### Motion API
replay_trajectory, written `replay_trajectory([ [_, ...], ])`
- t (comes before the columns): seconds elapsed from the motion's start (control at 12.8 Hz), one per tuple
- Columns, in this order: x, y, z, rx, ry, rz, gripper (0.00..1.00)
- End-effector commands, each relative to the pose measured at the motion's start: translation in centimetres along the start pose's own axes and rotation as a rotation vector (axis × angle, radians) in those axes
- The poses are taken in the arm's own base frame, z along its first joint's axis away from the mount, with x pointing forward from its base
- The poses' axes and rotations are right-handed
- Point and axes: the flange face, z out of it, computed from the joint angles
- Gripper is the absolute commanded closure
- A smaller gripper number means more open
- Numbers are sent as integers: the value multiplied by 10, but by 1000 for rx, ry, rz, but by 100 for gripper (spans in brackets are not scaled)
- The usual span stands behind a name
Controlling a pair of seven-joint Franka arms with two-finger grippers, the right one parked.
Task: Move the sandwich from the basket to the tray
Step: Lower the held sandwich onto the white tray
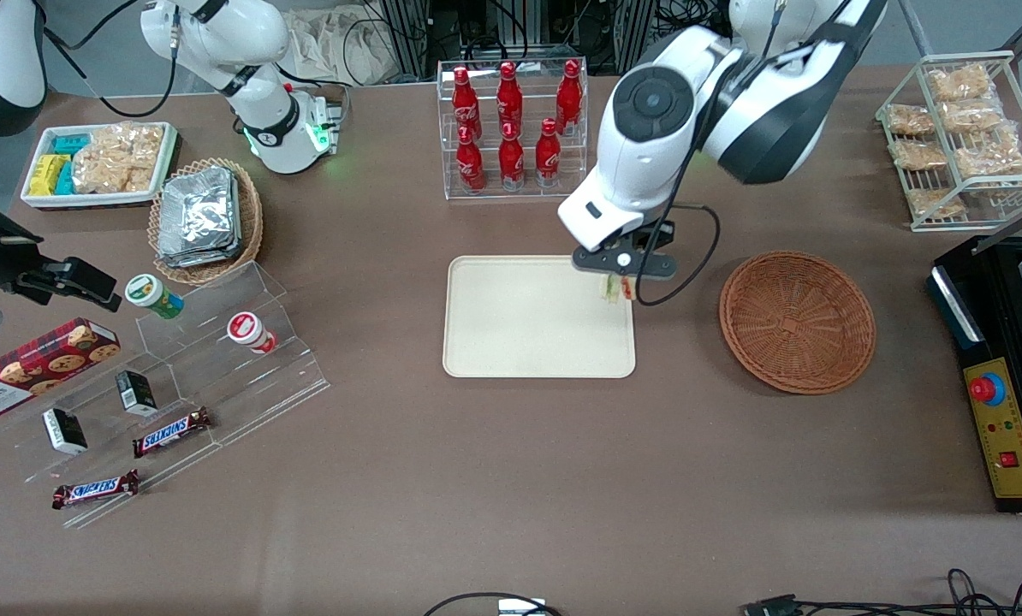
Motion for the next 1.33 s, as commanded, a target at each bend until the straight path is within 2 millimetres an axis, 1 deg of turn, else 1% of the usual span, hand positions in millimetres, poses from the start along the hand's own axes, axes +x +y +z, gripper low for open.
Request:
replay_trajectory([
  [0.0, 14, 5, 60, 13, 9, -50, 98],
  [0.16, 23, 5, 107, 26, 28, -55, 98],
  [0.23, 25, 8, 129, 21, 40, -55, 98],
  [0.47, 32, 14, 184, 38, 68, -83, 98],
  [0.63, 29, 15, 216, 64, 97, -78, 98],
  [0.7, 27, 16, 230, 70, 101, -81, 98],
  [0.86, 25, 18, 245, 92, 113, -90, 98],
  [1.02, 23, 18, 252, 104, 112, -80, 96],
  [1.1, 23, 17, 253, 105, 109, -80, 90],
  [1.17, 23, 17, 253, 104, 108, -84, 73],
  [1.25, 24, 16, 254, 105, 107, -90, 38],
])
